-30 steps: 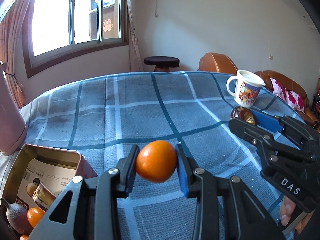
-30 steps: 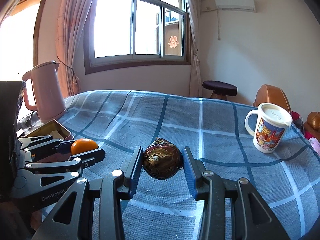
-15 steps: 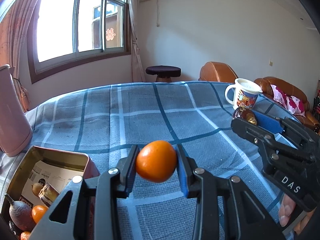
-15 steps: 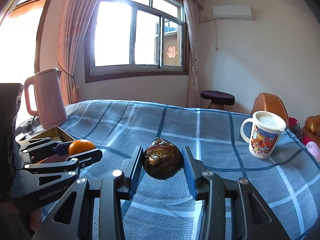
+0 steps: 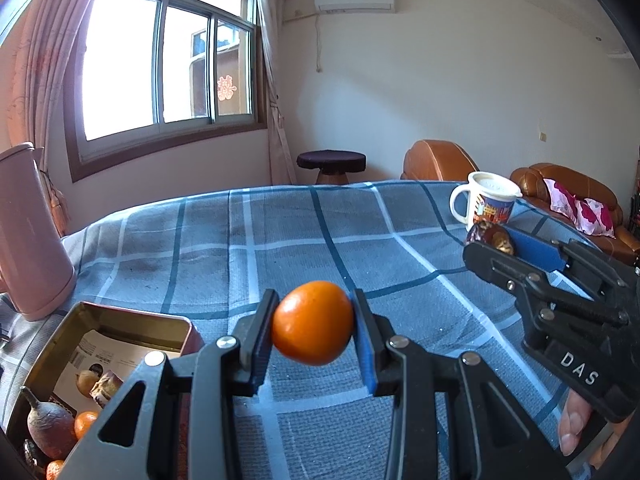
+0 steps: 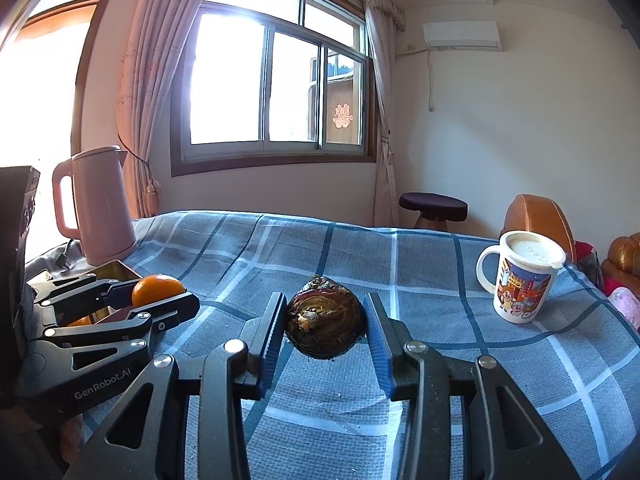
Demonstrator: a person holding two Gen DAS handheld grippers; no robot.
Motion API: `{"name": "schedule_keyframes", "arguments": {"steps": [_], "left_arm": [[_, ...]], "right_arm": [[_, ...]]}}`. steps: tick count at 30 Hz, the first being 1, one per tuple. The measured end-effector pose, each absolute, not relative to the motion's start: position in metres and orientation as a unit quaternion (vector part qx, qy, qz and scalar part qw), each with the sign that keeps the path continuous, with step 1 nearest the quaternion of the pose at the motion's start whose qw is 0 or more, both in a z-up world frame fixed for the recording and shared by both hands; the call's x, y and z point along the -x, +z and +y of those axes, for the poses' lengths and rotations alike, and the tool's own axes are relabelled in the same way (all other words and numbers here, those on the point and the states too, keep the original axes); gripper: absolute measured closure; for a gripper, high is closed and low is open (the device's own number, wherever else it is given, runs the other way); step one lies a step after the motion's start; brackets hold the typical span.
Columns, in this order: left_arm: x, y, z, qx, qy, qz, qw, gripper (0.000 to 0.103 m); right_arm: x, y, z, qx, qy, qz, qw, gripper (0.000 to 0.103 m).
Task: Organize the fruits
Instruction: 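Carry the chestnut in the right gripper while the left carries the orange to the tin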
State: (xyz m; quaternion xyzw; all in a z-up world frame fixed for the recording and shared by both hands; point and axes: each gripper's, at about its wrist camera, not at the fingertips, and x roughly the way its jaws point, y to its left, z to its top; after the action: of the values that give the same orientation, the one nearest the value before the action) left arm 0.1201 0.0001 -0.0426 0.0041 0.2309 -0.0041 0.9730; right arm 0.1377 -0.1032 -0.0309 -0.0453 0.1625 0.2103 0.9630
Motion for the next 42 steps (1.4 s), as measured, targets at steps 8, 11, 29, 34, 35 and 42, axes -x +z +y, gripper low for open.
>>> {"name": "schedule_keyframes", "arguments": {"steps": [8,11,29,34,35,42], "left_arm": [[-0.115,-0.040,0.000,-0.005,-0.001,0.217,0.976,0.065],[-0.112,-0.039,0.000,-0.006,0.001,0.210,0.978,0.065],[-0.094,-0.035,0.002,-0.004,0.009,0.176,0.984,0.065],[-0.091,-0.034,0.002,-0.003,0.010,0.172,0.985,0.065],[-0.090,-0.034,0.003,-0.002,0.010,0.172,0.985,0.065],[-0.088,-0.034,0.004,-0.001,0.007,0.172,0.985,0.065]], "right_arm": [[-0.133,-0.029,-0.105,0.044,0.209,0.152,0.965,0.061],[-0.131,-0.029,-0.106,0.044,0.208,0.147,0.966,0.061],[-0.119,-0.026,-0.106,0.043,0.210,0.127,0.969,0.061],[-0.113,-0.025,-0.105,0.045,0.213,0.119,0.969,0.061],[-0.112,-0.025,-0.105,0.045,0.214,0.118,0.968,0.061],[-0.110,-0.025,-0.104,0.046,0.217,0.119,0.968,0.061]]}}
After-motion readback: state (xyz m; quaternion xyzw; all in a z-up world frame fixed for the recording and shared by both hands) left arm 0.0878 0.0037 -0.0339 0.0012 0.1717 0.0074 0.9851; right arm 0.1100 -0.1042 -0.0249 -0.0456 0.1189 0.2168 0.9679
